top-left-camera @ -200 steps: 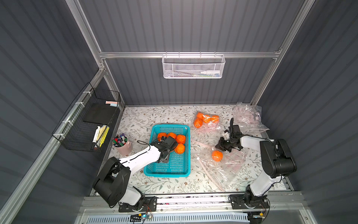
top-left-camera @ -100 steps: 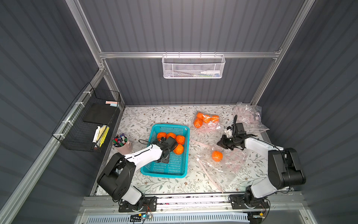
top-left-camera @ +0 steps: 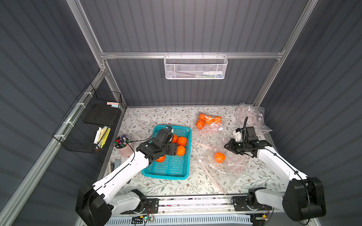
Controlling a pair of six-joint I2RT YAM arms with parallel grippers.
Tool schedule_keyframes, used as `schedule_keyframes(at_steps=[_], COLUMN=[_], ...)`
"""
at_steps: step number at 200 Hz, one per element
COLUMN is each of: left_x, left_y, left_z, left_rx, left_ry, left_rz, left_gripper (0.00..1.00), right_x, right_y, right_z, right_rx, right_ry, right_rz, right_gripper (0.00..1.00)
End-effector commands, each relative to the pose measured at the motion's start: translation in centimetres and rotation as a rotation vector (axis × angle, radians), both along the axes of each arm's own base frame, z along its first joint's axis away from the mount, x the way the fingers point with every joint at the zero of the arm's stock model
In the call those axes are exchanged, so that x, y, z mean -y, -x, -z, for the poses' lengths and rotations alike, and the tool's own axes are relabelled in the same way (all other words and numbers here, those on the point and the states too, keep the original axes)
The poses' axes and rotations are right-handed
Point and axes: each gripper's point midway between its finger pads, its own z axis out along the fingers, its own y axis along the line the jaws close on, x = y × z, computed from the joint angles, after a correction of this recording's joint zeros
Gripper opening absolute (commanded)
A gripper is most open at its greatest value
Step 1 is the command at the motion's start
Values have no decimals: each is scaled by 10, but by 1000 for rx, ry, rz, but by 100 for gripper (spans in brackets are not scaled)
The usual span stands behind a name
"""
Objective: Open the zip-top bag and take out the orange
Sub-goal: Place the orange in the basket, then pick up the orange from the zipper food storage bag.
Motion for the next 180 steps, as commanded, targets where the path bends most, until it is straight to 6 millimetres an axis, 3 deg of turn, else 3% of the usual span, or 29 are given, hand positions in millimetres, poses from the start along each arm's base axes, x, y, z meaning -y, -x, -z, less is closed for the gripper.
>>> schedule_keyframes(at_steps=[1, 29, 50, 77, 127, 162, 180], left_x=[83, 135, 155, 157, 168, 179, 186], left_y=[49, 91, 107, 113, 128, 120, 118], left_z=[-10, 16, 37, 56, 85, 107, 109], left_rx=[-6, -71, -110, -145, -174, -123, -99], left_ry=[141, 149, 131, 91, 31, -58, -31], left_rz=[386, 579, 641, 658, 728, 703, 704], left_gripper=[67, 59, 55, 55, 53, 21, 18], right_x=[-10, -21, -23, -24, -23, -21, -21], right_y=[18, 17, 18, 20, 10, 11, 10], right_z=[25, 50, 76, 100, 101, 101, 101], right_rx=[-123, -177, -250, -302, -282, -279, -278], right_ry=[-29, -40, -37, -40, -25, -18, -16], right_rz=[-20, -33, -26, -10, -12, -14, -13], right_gripper=[20, 13, 8, 5, 4, 4, 4])
